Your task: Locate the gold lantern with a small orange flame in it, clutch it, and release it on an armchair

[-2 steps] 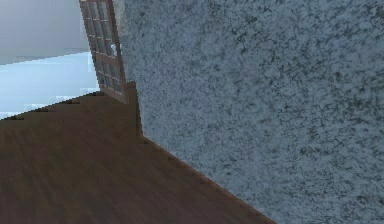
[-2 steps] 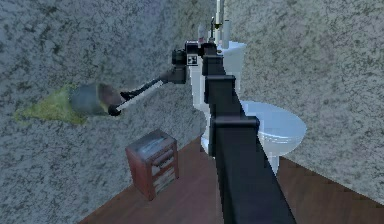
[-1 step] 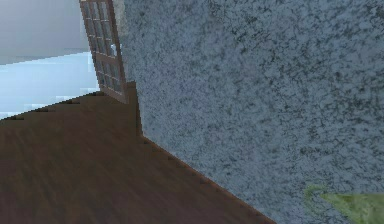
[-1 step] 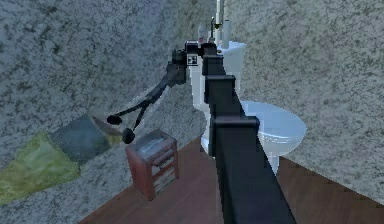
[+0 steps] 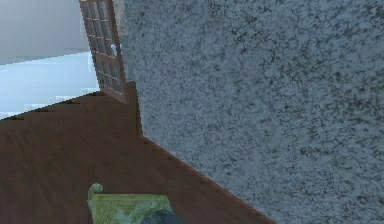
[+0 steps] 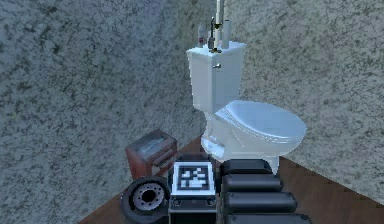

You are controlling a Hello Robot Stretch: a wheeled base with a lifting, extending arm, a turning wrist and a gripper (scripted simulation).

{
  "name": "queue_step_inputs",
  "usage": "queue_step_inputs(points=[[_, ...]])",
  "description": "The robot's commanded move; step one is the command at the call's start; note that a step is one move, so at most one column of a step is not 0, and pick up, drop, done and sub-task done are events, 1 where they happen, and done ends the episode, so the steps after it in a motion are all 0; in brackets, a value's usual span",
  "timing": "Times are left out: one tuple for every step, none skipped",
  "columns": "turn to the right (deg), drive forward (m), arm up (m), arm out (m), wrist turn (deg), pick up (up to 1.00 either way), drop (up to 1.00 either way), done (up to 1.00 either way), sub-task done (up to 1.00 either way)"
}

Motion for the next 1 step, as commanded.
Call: queue_step_inputs(points=[[-39.0, 0.0, 0.0, 0.0, 0.0, 0.0, 0.0, 0.0, 0.0]])
